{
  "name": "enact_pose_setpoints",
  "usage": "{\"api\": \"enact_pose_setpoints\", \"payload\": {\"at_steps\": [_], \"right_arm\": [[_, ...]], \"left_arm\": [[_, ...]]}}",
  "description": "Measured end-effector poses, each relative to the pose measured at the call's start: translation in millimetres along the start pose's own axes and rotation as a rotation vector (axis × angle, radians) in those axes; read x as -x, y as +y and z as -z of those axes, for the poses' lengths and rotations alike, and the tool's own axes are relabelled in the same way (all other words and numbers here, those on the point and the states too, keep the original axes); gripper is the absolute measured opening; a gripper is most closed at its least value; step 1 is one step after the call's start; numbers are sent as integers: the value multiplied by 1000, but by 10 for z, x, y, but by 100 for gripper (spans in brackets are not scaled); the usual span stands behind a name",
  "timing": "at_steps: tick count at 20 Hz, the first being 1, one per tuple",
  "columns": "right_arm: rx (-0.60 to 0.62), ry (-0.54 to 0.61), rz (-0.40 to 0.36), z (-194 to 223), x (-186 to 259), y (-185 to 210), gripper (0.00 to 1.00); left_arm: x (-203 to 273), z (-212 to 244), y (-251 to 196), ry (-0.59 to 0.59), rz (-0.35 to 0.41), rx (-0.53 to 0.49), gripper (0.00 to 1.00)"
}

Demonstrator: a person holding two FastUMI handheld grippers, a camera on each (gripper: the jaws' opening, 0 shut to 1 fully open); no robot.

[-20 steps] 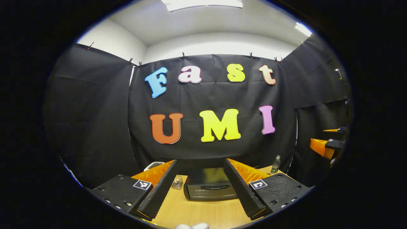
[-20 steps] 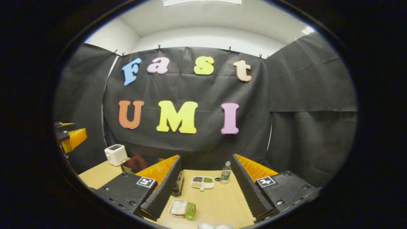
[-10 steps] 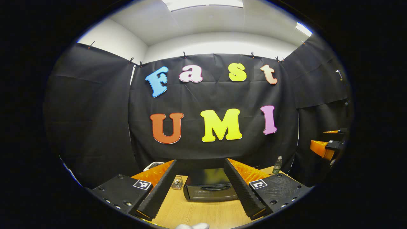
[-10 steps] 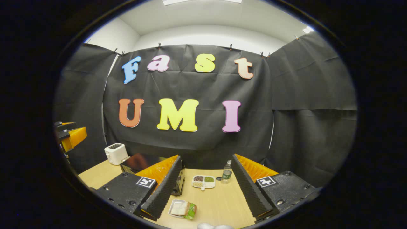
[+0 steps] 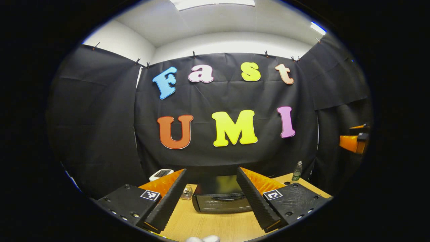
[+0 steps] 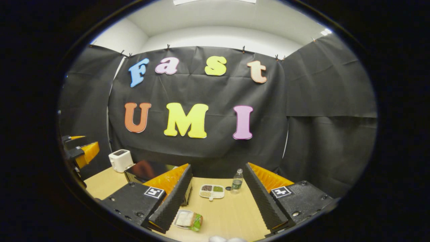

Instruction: Open the electric oven with the left hand, put the food in, and close the electric oven.

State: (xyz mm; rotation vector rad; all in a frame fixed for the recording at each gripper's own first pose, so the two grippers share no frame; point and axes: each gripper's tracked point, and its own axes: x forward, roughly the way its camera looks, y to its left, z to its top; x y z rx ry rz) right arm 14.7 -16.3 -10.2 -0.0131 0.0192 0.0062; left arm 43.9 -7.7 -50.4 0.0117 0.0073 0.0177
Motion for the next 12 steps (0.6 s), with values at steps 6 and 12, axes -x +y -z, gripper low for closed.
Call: {"api": "enact_pose_setpoints", "payload": {"at_steps": [6,12], "right_arm": [[38,16,21,75,61,-191,96],[68,34,59,151,108,-367,96]], "left_arm": [[-321,667,-248,43,37,4,96],[-860,1368,-549,129,72,-5,96]]}}
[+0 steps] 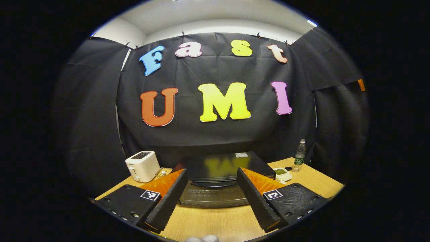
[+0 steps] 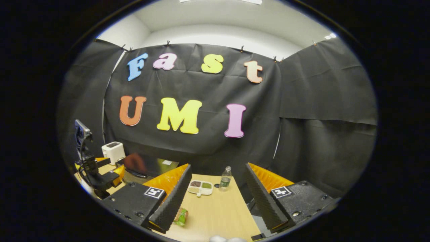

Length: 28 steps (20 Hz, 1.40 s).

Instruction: Open the electric oven with the left hand, put the food in, and close the electric oven.

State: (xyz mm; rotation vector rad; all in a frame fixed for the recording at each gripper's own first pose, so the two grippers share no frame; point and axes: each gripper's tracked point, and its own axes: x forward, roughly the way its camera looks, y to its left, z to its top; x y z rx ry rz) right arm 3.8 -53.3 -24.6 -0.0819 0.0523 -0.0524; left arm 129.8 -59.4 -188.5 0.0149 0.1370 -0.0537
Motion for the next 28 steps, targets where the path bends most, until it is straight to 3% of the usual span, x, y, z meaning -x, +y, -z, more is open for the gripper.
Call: {"api": "enact_pose_setpoints", "payload": {"at_steps": [5,6,7,13,21,28], "right_arm": [[8,45,35,119,-69,-113,96],[9,53,42,139,-86,-135,100],[9,60,46,155,-99,-138,96],[6,81,49,218,-168,-121,96],[-25,98,32,290,-248,-52,96],[-15,99,-8,348,-247,121,96]], "left_arm": [[-534,327,-32,49,-7,7,96],[-628,401,-33,60,-8,7,96],[-697,494,-27,86,-7,10,96],[-866,668,-51,115,9,17,97],[-742,721,-20,149,20,38,98],[-303,898,-11,187,31,38,99]]}}
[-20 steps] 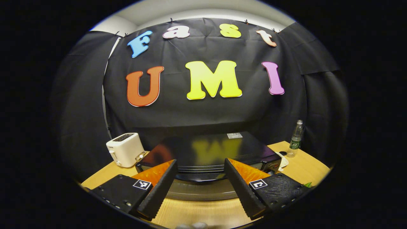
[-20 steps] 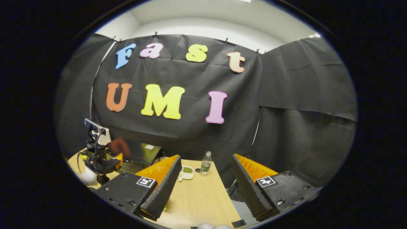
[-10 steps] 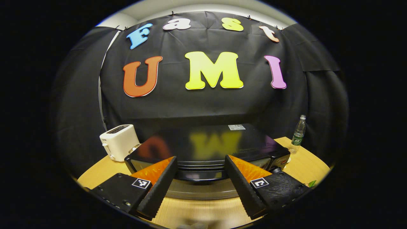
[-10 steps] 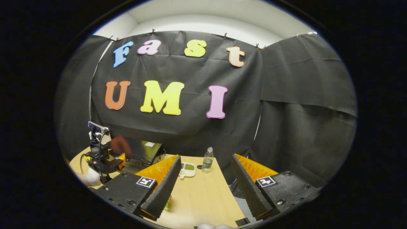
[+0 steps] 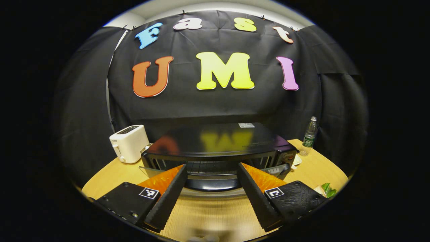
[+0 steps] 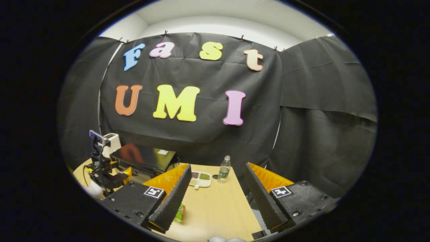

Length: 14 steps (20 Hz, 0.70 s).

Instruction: Open the electric oven with the left hand, put the food in, and close the electric oven.

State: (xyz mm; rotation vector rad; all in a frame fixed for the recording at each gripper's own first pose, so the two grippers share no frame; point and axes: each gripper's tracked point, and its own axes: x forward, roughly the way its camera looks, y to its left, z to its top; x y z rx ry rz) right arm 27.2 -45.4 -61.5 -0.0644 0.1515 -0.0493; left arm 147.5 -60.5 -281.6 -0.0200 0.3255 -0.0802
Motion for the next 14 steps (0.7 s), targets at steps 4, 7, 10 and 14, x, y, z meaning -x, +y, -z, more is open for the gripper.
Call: {"api": "enact_pose_setpoints", "payload": {"at_steps": [4,7,10,14], "right_arm": [[-3,2,-31,28,5,108,96],[1,5,-48,64,16,168,96],[11,11,-60,112,68,208,96],[24,30,-61,214,82,205,96]], "left_arm": [[267,273,-4,35,12,-6,99],[410,472,-4,61,10,-6,98],[486,609,-4,76,6,-6,99],[540,728,-15,87,5,-12,99]]}}
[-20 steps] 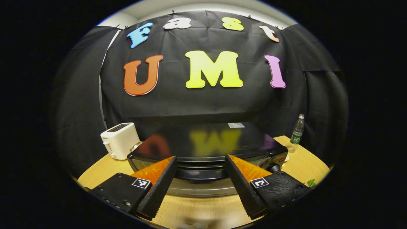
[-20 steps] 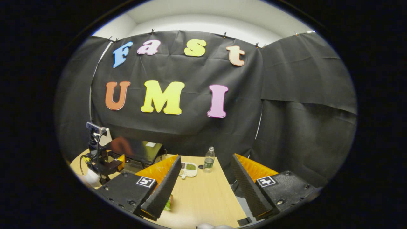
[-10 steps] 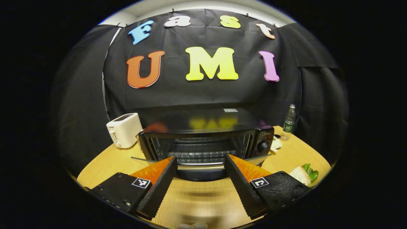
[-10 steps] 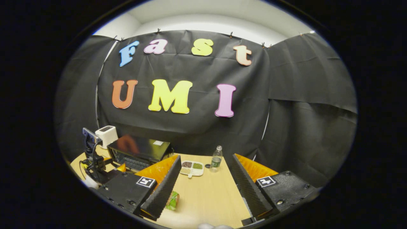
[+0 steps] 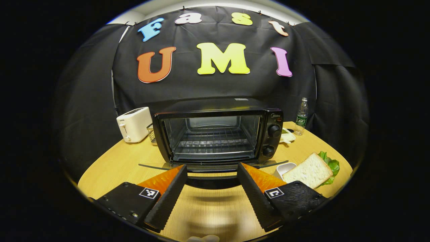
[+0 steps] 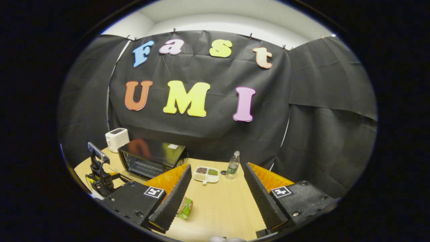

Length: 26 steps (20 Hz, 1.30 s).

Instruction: Open the electric oven with the left hand, put the food in, and close the electric oven.

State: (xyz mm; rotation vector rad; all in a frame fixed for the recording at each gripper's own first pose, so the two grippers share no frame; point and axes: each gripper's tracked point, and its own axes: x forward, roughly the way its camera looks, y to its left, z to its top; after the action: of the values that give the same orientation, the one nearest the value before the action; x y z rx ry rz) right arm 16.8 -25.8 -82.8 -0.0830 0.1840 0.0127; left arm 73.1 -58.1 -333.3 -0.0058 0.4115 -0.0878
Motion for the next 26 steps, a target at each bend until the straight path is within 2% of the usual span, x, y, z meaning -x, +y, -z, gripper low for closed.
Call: {"api": "enact_pose_setpoints", "payload": {"at_steps": [17,26], "right_arm": [[8,64,-14,310,31,12,96],[4,101,-31,463,11,39,96]], "left_arm": [[43,919,35,182,-20,27,96],[32,1016,7,197,-18,21,94]]}}
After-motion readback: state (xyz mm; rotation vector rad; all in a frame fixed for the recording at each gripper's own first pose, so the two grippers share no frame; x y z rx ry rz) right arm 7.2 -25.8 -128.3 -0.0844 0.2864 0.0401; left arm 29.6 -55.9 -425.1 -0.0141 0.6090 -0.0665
